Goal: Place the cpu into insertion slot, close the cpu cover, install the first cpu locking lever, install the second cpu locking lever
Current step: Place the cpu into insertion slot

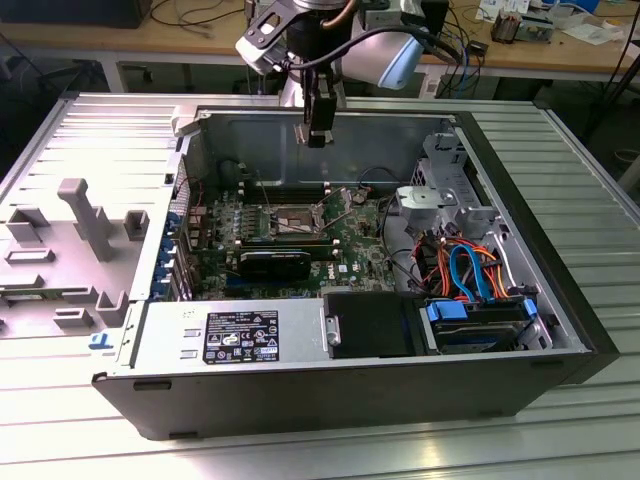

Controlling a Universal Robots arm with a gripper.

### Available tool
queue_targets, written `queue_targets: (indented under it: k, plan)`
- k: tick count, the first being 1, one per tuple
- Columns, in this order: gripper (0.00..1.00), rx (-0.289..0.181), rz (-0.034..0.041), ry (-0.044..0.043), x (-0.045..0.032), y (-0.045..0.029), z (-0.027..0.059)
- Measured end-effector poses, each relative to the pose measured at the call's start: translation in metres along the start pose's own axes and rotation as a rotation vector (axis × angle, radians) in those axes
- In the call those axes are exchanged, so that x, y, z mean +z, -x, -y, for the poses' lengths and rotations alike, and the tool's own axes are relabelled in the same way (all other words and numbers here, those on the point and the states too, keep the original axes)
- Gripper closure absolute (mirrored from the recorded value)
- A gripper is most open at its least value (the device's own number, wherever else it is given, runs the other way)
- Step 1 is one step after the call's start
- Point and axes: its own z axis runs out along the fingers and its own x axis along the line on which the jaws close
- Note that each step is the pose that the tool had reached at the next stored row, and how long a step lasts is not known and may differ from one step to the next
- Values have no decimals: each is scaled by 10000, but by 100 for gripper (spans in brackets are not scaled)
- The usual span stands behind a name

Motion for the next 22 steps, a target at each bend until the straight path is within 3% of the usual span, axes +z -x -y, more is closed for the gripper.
queue_targets:
  k: [2,6,7,10,22]
  plan:
    - [45,95,7,66,24,0,15]
    - [45,163,9,70,41,44,19]
    - [45,164,8,71,44,90,22]
    - [45,167,9,71,51,135,25]
    - [45,211,10,73,71,141,31]
